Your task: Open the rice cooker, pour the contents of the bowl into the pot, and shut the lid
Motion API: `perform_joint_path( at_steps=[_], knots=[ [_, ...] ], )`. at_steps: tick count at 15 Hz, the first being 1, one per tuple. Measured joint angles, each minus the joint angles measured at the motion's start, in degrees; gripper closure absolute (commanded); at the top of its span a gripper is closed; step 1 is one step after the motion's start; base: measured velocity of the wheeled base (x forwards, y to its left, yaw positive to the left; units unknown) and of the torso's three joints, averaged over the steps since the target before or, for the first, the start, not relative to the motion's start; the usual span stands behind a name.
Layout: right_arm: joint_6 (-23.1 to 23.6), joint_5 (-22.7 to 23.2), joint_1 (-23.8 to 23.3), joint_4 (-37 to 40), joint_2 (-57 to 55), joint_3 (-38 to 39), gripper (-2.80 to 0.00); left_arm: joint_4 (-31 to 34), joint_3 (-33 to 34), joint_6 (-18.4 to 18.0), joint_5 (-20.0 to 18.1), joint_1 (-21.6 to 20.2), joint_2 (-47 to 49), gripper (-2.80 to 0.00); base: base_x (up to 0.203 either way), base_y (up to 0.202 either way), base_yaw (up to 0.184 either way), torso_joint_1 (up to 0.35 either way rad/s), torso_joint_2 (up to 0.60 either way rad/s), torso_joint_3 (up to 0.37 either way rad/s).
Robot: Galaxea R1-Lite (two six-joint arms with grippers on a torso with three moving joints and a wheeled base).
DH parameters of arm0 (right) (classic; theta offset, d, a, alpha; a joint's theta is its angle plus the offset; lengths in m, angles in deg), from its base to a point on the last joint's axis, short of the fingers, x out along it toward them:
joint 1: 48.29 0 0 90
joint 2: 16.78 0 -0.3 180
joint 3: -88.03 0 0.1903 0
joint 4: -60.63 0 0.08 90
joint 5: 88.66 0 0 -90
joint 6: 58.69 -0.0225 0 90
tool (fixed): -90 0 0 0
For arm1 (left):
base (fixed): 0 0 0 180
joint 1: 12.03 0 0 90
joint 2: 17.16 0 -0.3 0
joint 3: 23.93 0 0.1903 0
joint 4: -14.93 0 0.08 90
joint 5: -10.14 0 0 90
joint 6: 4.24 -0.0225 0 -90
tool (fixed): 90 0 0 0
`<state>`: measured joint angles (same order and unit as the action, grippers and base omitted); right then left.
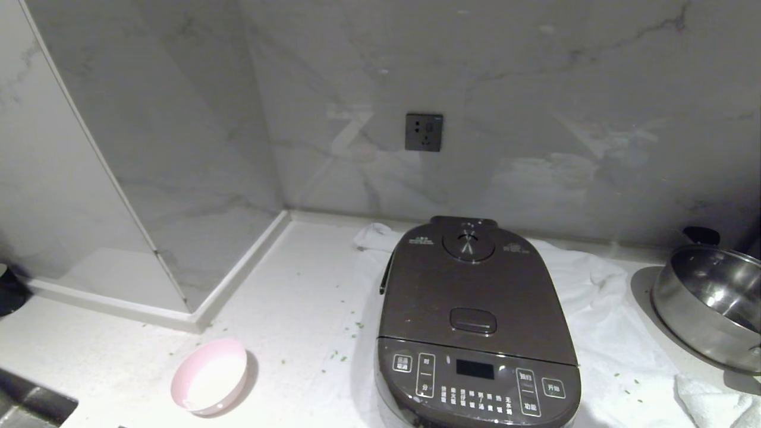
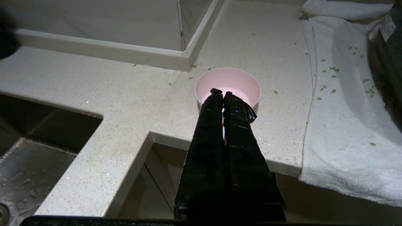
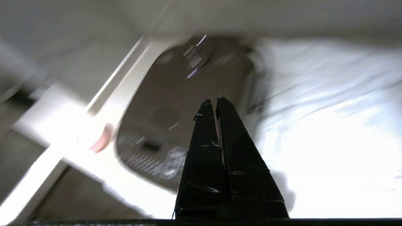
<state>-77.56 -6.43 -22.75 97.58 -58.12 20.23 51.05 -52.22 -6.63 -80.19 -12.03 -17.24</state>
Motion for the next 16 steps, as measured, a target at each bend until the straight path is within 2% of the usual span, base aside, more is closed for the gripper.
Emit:
perform_joint_path(
  at_steps=[4,8,12,16],
  knots=[
    [8.93,-1.87,-9.34,3.27,9.19,-2.57,0.0,0.0,0.0,0.02,-0.02,0.0,0.0,0.0,0.0,0.0,0.0,0.0,0.0,0.0],
    [13.89,-2.04,-18.99,7.25,16.35,-2.75,0.0,0.0,0.0,0.13,0.02,0.0,0.0,0.0,0.0,0.0,0.0,0.0,0.0,0.0],
    [21.33,0.4,-22.59,7.71,25.32,0.27,0.0,0.0,0.0,0.67,0.0,0.0,0.0,0.0,0.0,0.0,0.0,0.0,0.0,0.0],
    [21.97,5.61,-24.7,11.52,36.33,10.43,0.0,0.0,0.0,0.88,0.04,0.0,0.0,0.0,0.0,0.0,0.0,0.0,0.0,0.0]
  ],
)
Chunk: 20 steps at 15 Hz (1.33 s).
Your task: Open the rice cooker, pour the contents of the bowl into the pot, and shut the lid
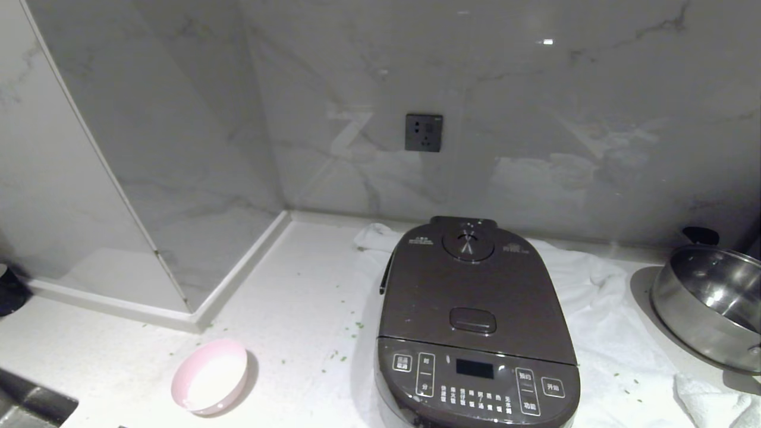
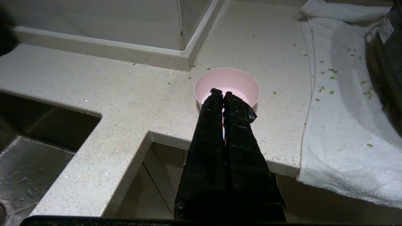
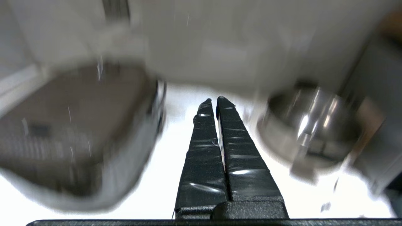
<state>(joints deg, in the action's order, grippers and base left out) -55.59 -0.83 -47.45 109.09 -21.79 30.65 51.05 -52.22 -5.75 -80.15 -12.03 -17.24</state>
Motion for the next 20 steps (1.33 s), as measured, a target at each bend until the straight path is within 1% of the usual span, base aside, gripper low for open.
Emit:
perform_joint_path(
  at_steps=[2,4,7,11,13,14,20],
  knots=[
    [-2.28,0.7,-0.42,1.31,2.81,4.7,0.0,0.01,0.0,-0.05,-0.01,0.0,0.0,0.0,0.0,0.0,0.0,0.0,0.0,0.0],
    [-1.73,1.06,-0.54,0.26,4.14,9.89,0.0,0.0,0.0,-0.3,-0.2,-0.05,0.0,0.0,0.0,0.0,0.0,0.0,0.0,0.0],
    [-1.21,1.82,-0.59,-5.4,4.84,17.12,0.0,0.0,0.0,-0.33,-0.15,-0.1,0.0,0.0,0.0,0.0,0.0,0.0,0.0,0.0],
    [-1.13,2.6,-0.59,-8.7,4.95,25.25,0.0,0.0,0.0,-0.33,-0.15,-0.07,0.0,0.0,0.0,0.0,0.0,0.0,0.0,0.0],
    [-1.11,2.68,-0.59,-14.94,4.95,29.08,0.0,0.0,0.0,-0.31,-0.15,-0.07,0.0,0.0,0.0,0.0,0.0,0.0,0.0,0.0],
    [-1.1,2.73,-0.59,-16.14,4.95,29.79,0.0,0.0,0.0,-0.33,-0.15,-0.1,0.0,0.0,0.0,0.0,0.0,0.0,0.0,0.0],
    [-1.18,2.76,-0.5,-16.26,4.95,30.57,0.0,0.0,0.0,-0.26,-0.12,-0.07,0.0,0.0,0.0,0.0,0.0,0.0,0.0,0.0]
  ],
)
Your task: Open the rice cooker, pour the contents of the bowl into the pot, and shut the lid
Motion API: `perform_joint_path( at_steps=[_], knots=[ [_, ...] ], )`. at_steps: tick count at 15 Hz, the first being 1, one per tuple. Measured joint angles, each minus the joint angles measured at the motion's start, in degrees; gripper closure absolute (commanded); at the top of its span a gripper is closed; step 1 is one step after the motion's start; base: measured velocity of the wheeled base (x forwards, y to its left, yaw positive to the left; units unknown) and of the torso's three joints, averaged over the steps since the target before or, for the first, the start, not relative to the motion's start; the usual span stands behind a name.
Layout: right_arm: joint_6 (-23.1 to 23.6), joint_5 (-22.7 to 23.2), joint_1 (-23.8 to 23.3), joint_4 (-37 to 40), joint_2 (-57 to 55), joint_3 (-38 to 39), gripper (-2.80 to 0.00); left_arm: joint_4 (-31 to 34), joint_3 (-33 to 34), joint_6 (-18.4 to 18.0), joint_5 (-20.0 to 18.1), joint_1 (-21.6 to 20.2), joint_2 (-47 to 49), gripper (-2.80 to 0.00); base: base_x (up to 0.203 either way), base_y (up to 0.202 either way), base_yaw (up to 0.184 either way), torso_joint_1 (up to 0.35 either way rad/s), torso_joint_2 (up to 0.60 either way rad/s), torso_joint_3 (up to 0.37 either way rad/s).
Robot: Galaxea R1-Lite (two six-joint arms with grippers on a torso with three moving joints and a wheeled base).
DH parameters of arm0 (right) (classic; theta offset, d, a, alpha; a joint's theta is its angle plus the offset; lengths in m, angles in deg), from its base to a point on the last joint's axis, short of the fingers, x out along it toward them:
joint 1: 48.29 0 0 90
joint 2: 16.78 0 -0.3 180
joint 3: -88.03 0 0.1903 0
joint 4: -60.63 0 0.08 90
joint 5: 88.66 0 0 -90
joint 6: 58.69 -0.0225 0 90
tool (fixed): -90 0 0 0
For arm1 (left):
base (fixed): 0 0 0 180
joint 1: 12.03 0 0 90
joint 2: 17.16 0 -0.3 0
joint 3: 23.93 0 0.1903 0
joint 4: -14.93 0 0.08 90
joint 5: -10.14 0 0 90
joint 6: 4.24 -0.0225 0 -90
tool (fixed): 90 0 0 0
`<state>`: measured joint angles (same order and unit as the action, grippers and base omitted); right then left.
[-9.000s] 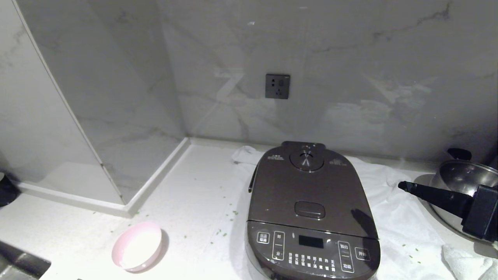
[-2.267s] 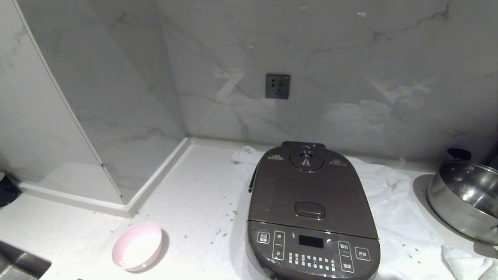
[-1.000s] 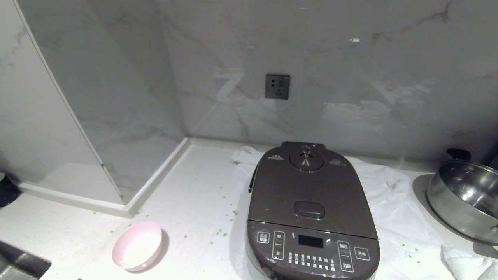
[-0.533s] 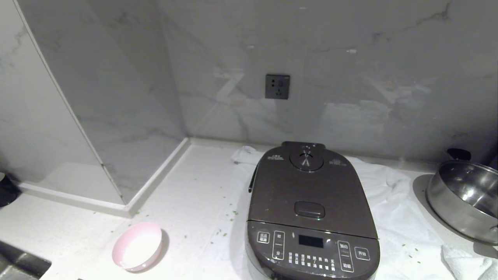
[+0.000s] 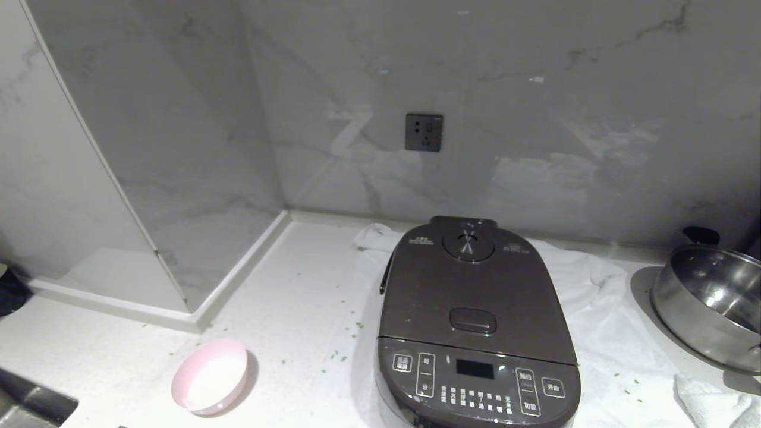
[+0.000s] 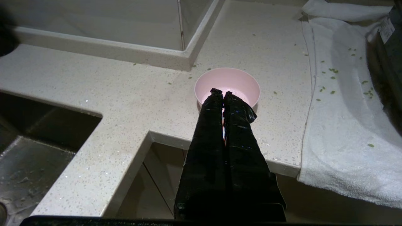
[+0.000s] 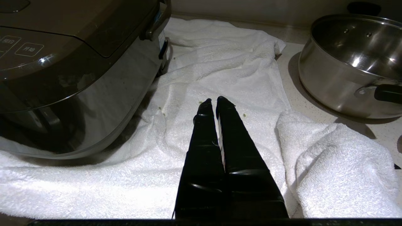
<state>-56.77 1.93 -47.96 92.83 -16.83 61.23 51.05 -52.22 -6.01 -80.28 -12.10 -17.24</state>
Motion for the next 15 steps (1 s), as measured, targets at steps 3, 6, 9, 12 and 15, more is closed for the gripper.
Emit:
perform_joint_path(
  at_steps=[3,6,9,12,15],
  knots=[
    [0.16,0.03,0.0,0.0,0.02,0.0,0.0,0.01,0.0,-0.07,-0.1,-0.05,0.0,0.0,0.0,0.0,0.0,0.0,0.0,0.0],
    [0.13,0.02,0.0,0.0,0.02,0.0,0.0,0.01,0.0,0.04,0.04,-0.02,0.0,0.0,0.0,0.0,0.0,0.0,0.0,0.0],
    [0.05,0.04,0.0,0.0,0.02,0.0,0.0,0.0,0.0,0.1,0.09,0.0,0.0,0.0,0.0,0.0,0.0,0.0,0.0,0.0],
    [0.06,0.08,0.0,0.0,0.02,0.0,0.0,0.01,0.0,0.13,0.09,0.0,0.0,0.0,0.0,0.0,0.0,0.0,0.0,0.0],
    [-0.06,0.02,-0.02,0.0,0.02,-0.02,0.0,0.0,0.0,0.15,0.09,0.0,0.0,0.0,0.0,0.0,0.0,0.0,0.0,0.0]
  ],
)
